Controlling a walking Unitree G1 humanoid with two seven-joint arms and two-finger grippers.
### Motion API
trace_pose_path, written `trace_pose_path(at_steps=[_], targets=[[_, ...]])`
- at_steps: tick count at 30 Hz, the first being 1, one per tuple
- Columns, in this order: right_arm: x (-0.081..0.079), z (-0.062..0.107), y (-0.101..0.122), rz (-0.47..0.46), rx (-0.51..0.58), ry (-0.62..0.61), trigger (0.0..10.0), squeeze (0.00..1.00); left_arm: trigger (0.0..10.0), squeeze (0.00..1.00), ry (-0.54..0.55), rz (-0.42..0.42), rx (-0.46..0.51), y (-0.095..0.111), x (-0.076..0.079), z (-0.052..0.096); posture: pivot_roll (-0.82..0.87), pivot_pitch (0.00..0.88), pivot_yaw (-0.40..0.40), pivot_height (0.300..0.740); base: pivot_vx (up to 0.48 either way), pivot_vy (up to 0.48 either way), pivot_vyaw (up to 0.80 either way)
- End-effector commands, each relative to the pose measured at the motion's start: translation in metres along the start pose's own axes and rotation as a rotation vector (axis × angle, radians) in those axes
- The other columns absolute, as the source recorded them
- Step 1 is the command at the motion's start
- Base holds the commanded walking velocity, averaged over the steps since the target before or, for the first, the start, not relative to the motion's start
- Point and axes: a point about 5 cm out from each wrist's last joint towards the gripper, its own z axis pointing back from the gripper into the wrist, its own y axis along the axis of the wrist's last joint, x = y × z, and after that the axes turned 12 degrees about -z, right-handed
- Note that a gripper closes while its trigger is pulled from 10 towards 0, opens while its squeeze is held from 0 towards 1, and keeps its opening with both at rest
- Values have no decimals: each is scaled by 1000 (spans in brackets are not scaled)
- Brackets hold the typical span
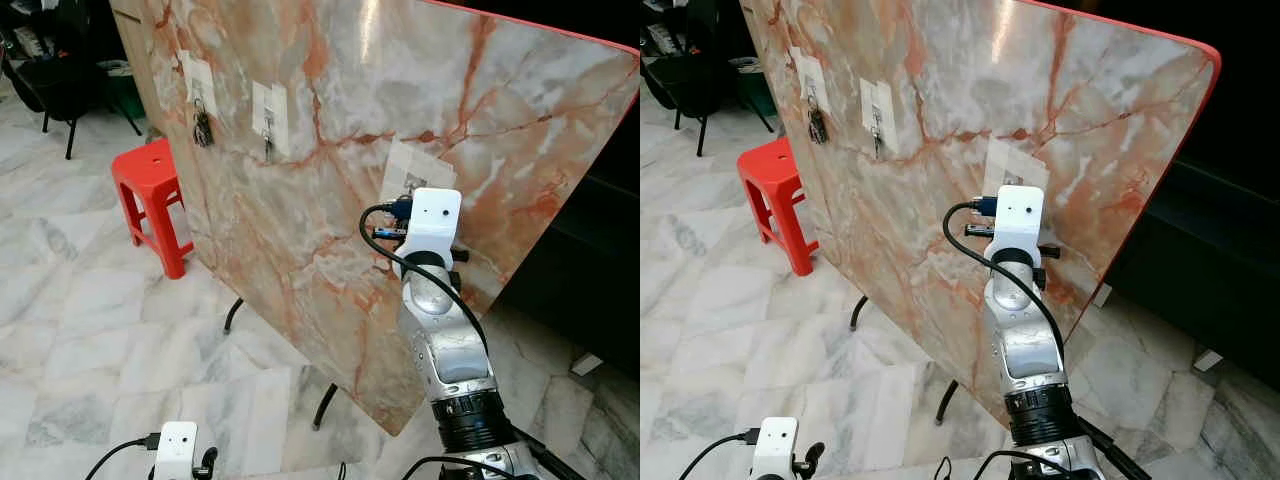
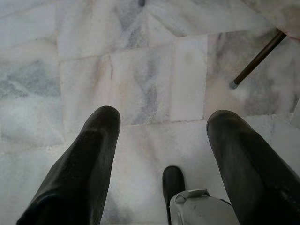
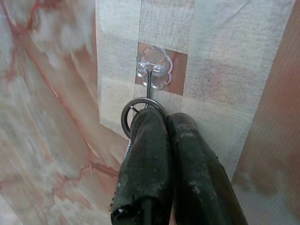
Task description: Hang keys on a hook
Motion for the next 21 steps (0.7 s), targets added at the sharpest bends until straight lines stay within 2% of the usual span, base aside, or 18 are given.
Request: trace_pose_path(at_steps=[1,10,16,17,21], targets=[[2,-1,3,15,-2,-19,10000,0,10000,0,-2,-3,2,0,2,0,-6,30,-56,732,0,0,0],[3,-3,3,39,-26,-28,10000,0,10000,0,-3,-5,0,-1,1,1,-7,31,-55,732,0,0,0],[0,-2,4,17,-25,-14,10000,0,10000,0,-3,-3,-8,-3,0,1,-7,30,-55,732,0,0,0],[-1,-2,5,-2,-23,-5,10000,1000,10000,0,-3,-4,-10,-4,0,1,-6,30,-56,732,0,0,0],[-3,-2,6,-17,-17,4,10000,1000,10000,0,-3,-4,-12,-4,-1,1,-6,32,-56,732,0,0,0]])
